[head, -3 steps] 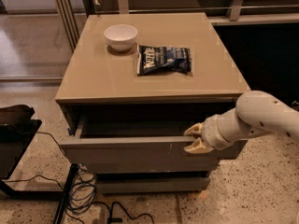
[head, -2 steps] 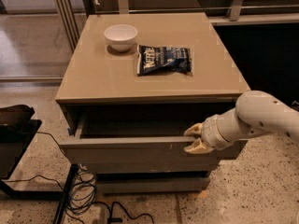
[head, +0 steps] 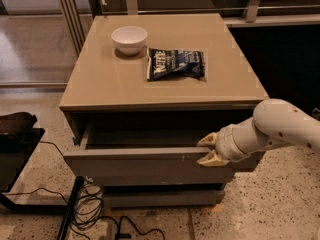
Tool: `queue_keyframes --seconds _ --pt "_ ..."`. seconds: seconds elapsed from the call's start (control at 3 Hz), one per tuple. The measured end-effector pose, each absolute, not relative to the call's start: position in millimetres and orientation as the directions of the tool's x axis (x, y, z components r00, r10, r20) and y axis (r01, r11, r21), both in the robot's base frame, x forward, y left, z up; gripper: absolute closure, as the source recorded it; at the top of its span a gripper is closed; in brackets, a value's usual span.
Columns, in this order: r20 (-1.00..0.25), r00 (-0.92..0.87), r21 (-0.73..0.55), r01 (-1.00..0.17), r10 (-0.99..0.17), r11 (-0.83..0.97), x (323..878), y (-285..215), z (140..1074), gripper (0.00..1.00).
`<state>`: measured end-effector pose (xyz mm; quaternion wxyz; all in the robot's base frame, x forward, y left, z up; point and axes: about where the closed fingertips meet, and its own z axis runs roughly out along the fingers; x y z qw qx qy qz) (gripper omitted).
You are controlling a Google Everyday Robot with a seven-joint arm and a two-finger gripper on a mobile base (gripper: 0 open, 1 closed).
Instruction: Open top drawer
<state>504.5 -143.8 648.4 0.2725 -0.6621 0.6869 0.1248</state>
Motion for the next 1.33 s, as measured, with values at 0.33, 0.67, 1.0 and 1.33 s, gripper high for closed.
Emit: queue_keyframes --seconds 0.33,0.67,1.0,1.33 --pt "-0.563 0.039 -0.182 -0.980 -0.825 0.078 484.5 -142.3 645.2 0.84" --pt "-0.563 0.039 -0.182 -0.980 -0.825 0.078 484.2 -142.5 648.2 1.00" --pt "-0.570 0.042 -0.181 -0.981 -0.821 0.076 466.0 -148.3 644.0 1.00" --pt "-0.570 0.042 -0.181 -0.981 -0.821 0.076 465.5 -148.2 646.2 1.00"
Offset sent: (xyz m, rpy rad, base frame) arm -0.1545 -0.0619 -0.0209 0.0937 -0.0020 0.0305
